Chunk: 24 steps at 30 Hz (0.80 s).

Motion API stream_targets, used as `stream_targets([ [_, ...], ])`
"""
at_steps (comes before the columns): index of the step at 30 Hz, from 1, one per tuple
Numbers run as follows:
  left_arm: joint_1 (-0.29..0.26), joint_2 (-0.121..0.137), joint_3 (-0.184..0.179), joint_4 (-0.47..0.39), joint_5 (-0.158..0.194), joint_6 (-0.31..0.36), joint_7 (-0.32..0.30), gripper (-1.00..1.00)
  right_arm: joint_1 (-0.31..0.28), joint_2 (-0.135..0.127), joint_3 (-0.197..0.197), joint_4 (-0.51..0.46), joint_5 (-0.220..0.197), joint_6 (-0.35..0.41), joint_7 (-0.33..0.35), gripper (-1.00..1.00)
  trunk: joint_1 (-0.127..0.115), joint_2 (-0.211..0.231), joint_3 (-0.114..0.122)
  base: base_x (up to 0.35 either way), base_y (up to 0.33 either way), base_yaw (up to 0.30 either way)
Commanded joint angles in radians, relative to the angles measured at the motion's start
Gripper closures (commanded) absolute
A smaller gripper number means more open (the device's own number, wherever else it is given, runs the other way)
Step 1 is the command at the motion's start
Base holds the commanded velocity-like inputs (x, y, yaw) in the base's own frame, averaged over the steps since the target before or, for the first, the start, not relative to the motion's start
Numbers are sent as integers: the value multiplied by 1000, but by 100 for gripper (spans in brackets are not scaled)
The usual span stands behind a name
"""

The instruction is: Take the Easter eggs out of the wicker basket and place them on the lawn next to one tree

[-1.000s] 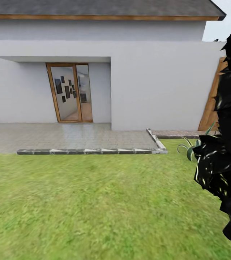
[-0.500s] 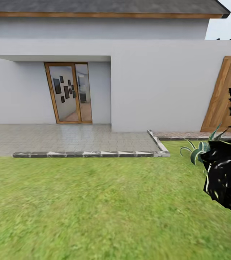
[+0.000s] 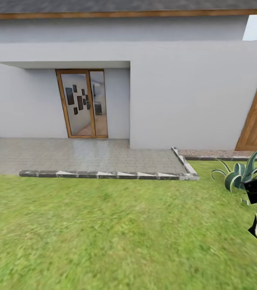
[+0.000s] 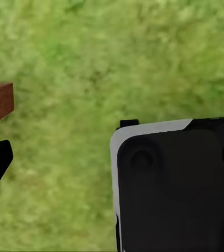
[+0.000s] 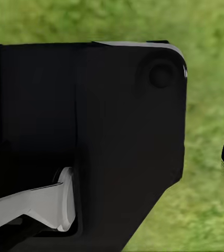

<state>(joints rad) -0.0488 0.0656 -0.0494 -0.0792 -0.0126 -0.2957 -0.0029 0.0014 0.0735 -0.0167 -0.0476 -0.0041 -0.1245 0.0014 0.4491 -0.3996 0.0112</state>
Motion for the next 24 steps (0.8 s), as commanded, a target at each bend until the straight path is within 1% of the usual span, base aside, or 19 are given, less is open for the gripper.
stream_targets([
  [1, 0, 0, -4, 1, -1, -3, 0, -100, 0, 0, -2, 0, 0, -3, 0, -100, 1, 0, 0, 338, 3, 16],
  [13, 0, 0, -4, 1, -1, -3, 0, -100, 0, 0, -2, 0, 0, -3, 0, -100, 1, 0, 0, 338, 1, 11],
  [16, 0, 0, -4, 1, -1, -3, 0, -100, 0, 0, -2, 0, 0, -3, 0, -100, 1, 0, 0, 338, 0, 113],
  [22, 0, 0, -4, 1, -1, -3, 0, -100, 0, 0, -2, 0, 0, -3, 0, -100, 1, 0, 0, 338, 0, 210],
  [24, 0, 0, -4, 1, -1, -3, 0, -100, 0, 0, -2, 0, 0, -3, 0, -100, 1, 0, 0, 338, 0, 107],
])
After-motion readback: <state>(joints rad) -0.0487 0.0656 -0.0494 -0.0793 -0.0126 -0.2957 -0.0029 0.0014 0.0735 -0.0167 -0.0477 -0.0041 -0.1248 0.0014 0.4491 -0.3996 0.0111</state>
